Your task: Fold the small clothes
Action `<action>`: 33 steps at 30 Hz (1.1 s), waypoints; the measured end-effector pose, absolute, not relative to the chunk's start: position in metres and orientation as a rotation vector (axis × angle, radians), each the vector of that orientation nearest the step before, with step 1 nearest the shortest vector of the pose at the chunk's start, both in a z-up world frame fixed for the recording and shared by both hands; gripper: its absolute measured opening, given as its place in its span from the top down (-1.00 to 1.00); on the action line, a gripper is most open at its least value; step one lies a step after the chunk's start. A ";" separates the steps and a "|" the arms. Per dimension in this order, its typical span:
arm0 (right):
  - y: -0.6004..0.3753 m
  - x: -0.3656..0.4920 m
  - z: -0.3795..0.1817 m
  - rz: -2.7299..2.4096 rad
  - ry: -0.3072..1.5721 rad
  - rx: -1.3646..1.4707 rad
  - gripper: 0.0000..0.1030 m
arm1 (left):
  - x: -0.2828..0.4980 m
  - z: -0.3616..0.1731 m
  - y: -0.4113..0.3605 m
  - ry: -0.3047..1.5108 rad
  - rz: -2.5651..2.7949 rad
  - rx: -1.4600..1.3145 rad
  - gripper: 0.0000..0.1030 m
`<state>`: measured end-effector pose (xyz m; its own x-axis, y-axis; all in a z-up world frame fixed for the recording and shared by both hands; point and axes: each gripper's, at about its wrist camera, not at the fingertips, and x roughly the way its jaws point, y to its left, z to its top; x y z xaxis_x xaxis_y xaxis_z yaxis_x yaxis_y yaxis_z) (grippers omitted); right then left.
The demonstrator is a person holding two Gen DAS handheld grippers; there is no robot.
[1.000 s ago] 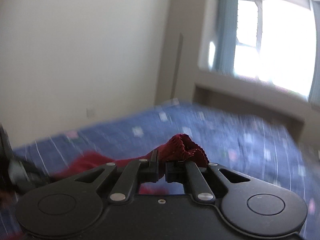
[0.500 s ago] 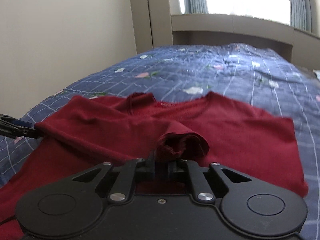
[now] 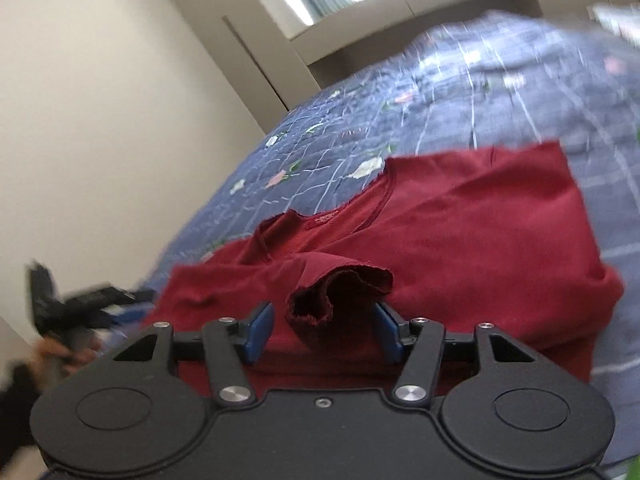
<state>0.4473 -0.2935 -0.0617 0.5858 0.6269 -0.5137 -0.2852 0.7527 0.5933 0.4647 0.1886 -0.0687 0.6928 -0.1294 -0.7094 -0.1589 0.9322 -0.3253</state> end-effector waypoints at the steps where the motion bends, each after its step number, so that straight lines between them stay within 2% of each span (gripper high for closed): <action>1: -0.297 0.451 -0.063 0.560 0.788 0.529 -0.16 | 0.469 -0.070 0.190 0.809 0.016 -0.393 -0.84; 3: -0.304 0.461 -0.066 0.562 0.816 0.618 -0.16 | 0.474 -0.072 0.194 0.807 0.017 -0.414 -0.78; 4: -0.305 0.466 -0.067 0.554 0.832 0.646 -0.10 | 0.477 -0.073 0.195 0.813 0.017 -0.421 -0.68; 6: -0.304 0.474 -0.068 0.529 0.859 0.650 0.28 | 0.482 -0.075 0.197 0.829 -0.001 -0.436 -0.40; 7: -0.302 0.475 -0.066 0.520 0.853 0.627 0.66 | 0.485 -0.076 0.198 0.839 -0.008 -0.446 -0.12; 8: -0.299 0.475 -0.063 0.508 0.844 0.584 0.84 | 0.488 -0.077 0.198 0.847 -0.011 -0.459 0.23; 9: -0.296 0.474 -0.058 0.493 0.821 0.534 0.86 | 0.489 -0.078 0.199 0.847 -0.019 -0.472 0.46; 10: -0.293 0.472 -0.053 0.484 0.791 0.491 0.91 | 0.489 -0.076 0.198 0.839 -0.021 -0.481 0.79; 14: -0.273 0.450 -0.029 0.450 0.609 0.225 0.92 | 0.480 -0.063 0.184 0.736 -0.015 -0.409 0.88; 17: -0.258 0.442 -0.030 0.407 0.578 0.063 0.92 | 0.479 -0.064 0.168 0.731 0.022 -0.305 0.88; 19: -0.258 0.449 -0.043 0.386 0.650 0.070 0.92 | 0.483 -0.071 0.162 0.758 0.039 -0.264 0.84; 21: -0.264 0.455 -0.055 0.367 0.704 0.118 0.92 | 0.483 -0.074 0.159 0.769 0.057 -0.246 0.61; 22: -0.266 0.456 -0.058 0.364 0.714 0.142 0.91 | 0.482 -0.073 0.158 0.766 0.073 -0.235 0.36; 23: -0.269 0.455 -0.058 0.363 0.719 0.168 0.86 | 0.479 -0.071 0.158 0.762 0.086 -0.224 -0.08; 24: -0.272 0.454 -0.057 0.360 0.719 0.183 0.81 | 0.476 -0.069 0.157 0.758 0.100 -0.214 -0.27; 25: -0.272 0.452 -0.056 0.357 0.717 0.185 0.63 | 0.470 -0.066 0.158 0.742 0.106 -0.208 -0.52; 26: -0.274 0.451 -0.054 0.350 0.716 0.180 0.42 | 0.462 -0.063 0.158 0.722 0.105 -0.200 -0.63; 29: -0.277 0.446 -0.050 0.327 0.690 0.130 0.04 | 0.440 -0.059 0.154 0.707 0.096 -0.169 -0.73; 33: -0.271 0.442 -0.046 0.310 0.631 0.045 -0.40 | 0.423 -0.070 0.146 0.760 0.101 -0.130 -0.74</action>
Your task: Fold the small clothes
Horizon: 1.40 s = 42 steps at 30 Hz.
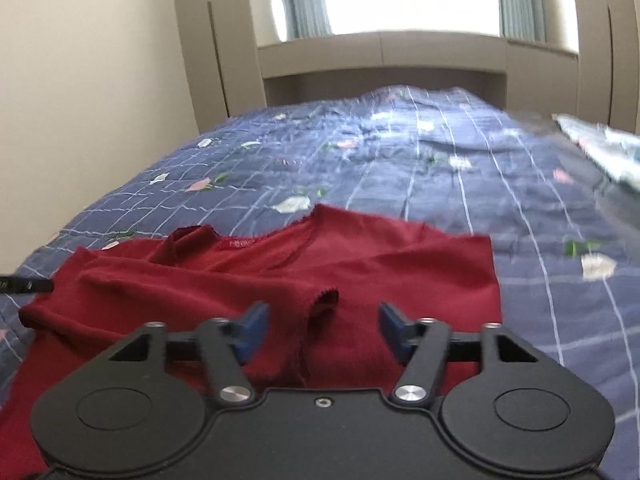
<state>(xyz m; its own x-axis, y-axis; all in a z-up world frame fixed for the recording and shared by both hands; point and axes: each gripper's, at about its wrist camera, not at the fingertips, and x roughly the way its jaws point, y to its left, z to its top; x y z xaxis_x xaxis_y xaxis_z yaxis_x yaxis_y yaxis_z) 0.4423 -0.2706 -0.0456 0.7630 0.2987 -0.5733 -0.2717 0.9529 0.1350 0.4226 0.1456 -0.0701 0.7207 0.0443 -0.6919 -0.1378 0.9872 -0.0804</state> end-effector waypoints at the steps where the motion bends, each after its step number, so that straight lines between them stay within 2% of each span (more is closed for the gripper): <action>1: -0.266 0.444 -0.047 0.307 0.625 0.015 -0.45 | 0.420 -0.074 0.143 0.768 0.112 -0.106 -0.74; 8: -0.242 0.449 -0.071 0.239 0.644 -0.181 -0.48 | 0.415 -0.081 0.155 0.766 0.146 -0.204 -0.79; 19: -0.254 0.431 -0.068 0.176 0.625 -0.156 -0.56 | 0.393 -0.082 0.165 0.773 0.248 -0.170 -0.80; 22: -0.252 0.419 -0.065 0.171 0.610 -0.195 -0.69 | 0.390 -0.080 0.165 0.789 0.261 -0.167 -0.88; 27: -0.265 0.403 -0.055 0.174 0.633 -0.159 -0.72 | 0.371 -0.069 0.165 0.810 0.299 -0.229 -0.97; 32: -0.284 0.352 -0.035 0.194 0.588 -0.162 -0.99 | 0.334 -0.054 0.151 0.817 0.253 -0.220 -0.99; 42: -0.318 0.215 -0.032 0.284 0.669 -0.123 -0.99 | 0.233 -0.047 0.100 0.867 0.054 -0.193 -0.99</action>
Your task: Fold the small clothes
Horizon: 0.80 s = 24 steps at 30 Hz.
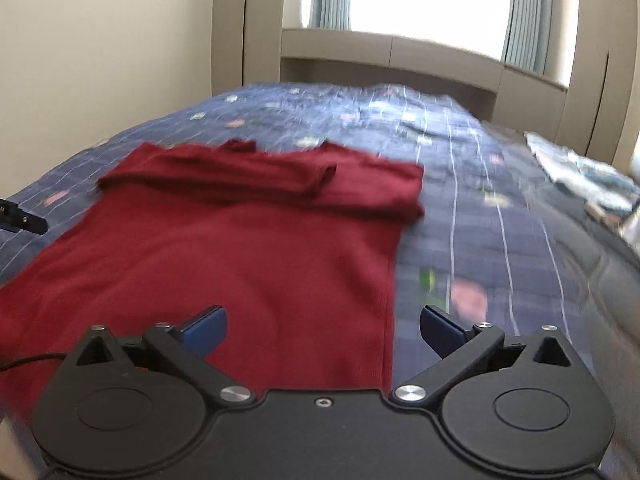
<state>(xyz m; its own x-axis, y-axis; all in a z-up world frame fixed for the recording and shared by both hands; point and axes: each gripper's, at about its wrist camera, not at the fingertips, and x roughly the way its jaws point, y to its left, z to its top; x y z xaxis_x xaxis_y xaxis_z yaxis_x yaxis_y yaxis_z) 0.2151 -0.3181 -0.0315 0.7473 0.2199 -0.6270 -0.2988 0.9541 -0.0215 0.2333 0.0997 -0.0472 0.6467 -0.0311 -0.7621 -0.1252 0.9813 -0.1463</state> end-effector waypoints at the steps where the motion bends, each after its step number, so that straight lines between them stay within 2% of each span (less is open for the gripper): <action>1: -0.322 0.204 -0.033 0.279 0.683 -0.113 -0.99 | 0.222 -0.047 0.095 0.876 0.029 -0.192 -0.99; 4: -0.336 0.176 -0.039 0.270 0.730 -0.024 -0.97 | 0.196 -0.049 0.085 0.897 -0.023 -0.196 -0.99; 6: -0.347 0.160 -0.043 0.261 0.751 0.048 -0.83 | 0.183 -0.052 0.079 0.925 -0.046 -0.206 -0.99; 8: -0.356 0.149 -0.047 0.257 0.773 0.104 -0.59 | 0.171 -0.055 0.078 0.962 -0.059 -0.226 -0.98; 9: -0.360 0.145 -0.049 0.249 0.782 0.135 -0.53 | 0.166 -0.056 0.078 0.974 -0.067 -0.239 -0.96; 11: -0.367 0.137 -0.052 0.243 0.800 0.196 -0.21 | 0.157 -0.054 0.077 0.983 -0.073 -0.244 -0.88; 15: -0.368 0.129 -0.051 0.220 0.790 0.195 0.10 | 0.150 -0.049 0.074 1.021 -0.066 -0.268 -0.68; 18: -0.368 0.125 -0.049 0.212 0.781 0.208 0.34 | 0.149 -0.047 0.071 1.047 -0.073 -0.278 -0.33; 20: -0.367 0.120 -0.047 0.214 0.771 0.204 0.64 | 0.150 -0.045 0.068 1.060 -0.074 -0.265 0.08; 21: -0.368 0.119 -0.046 0.219 0.767 0.203 0.71 | 0.150 -0.045 0.068 1.065 -0.075 -0.258 0.27; 22: -0.367 0.119 -0.044 0.221 0.763 0.200 0.82 | 0.151 -0.043 0.068 1.070 -0.091 -0.267 0.72; 23: -0.366 0.116 -0.042 0.221 0.755 0.194 0.85 | 0.151 -0.041 0.070 1.075 -0.102 -0.289 0.89; 24: -0.365 0.115 -0.040 0.220 0.748 0.190 0.86 | 0.152 -0.038 0.072 1.075 -0.103 -0.298 0.90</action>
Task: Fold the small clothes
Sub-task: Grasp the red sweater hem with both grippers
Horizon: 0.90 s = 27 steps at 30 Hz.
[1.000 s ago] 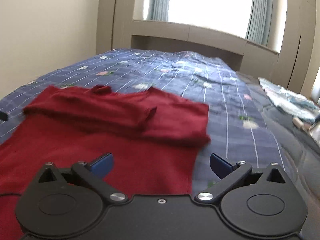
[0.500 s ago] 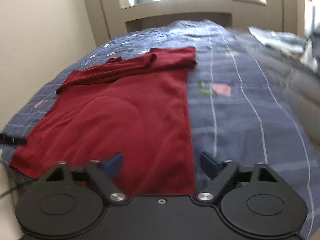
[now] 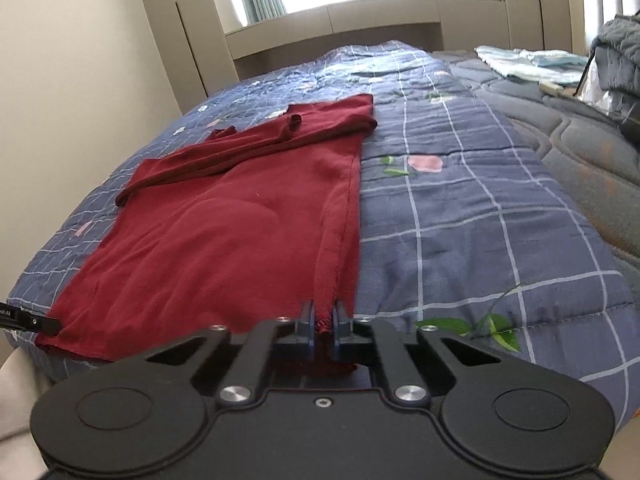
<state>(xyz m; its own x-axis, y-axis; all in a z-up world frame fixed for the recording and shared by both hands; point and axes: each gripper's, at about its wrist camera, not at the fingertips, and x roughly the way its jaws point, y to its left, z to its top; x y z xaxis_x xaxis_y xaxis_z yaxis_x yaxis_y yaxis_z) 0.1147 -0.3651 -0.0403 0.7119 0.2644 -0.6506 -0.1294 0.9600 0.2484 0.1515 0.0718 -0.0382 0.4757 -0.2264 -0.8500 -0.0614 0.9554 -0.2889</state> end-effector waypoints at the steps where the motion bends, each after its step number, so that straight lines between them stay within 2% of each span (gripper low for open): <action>1: -0.364 0.113 -0.038 0.220 0.741 0.188 0.87 | 0.151 -0.034 0.073 1.069 -0.108 -0.294 0.92; 9: -0.366 0.086 -0.017 0.241 0.718 0.237 0.89 | 0.122 0.013 0.084 0.962 -0.123 -0.167 0.94; 18: -0.352 0.067 -0.028 0.245 0.745 0.185 0.88 | 0.114 -0.023 0.082 0.988 -0.096 -0.165 0.90; 19: -0.350 0.066 -0.028 0.247 0.741 0.164 0.87 | 0.113 -0.025 0.081 0.988 -0.094 -0.173 0.84; 21: -0.345 0.064 -0.027 0.256 0.730 0.100 0.83 | 0.108 -0.028 0.081 0.991 -0.087 -0.182 0.58; 23: -0.340 0.060 -0.025 0.256 0.711 0.033 0.51 | 0.104 -0.029 0.082 0.994 -0.084 -0.184 -0.14; 27: -0.339 0.053 -0.023 0.255 0.670 -0.035 0.02 | 0.094 -0.023 0.085 0.951 -0.063 -0.169 -0.51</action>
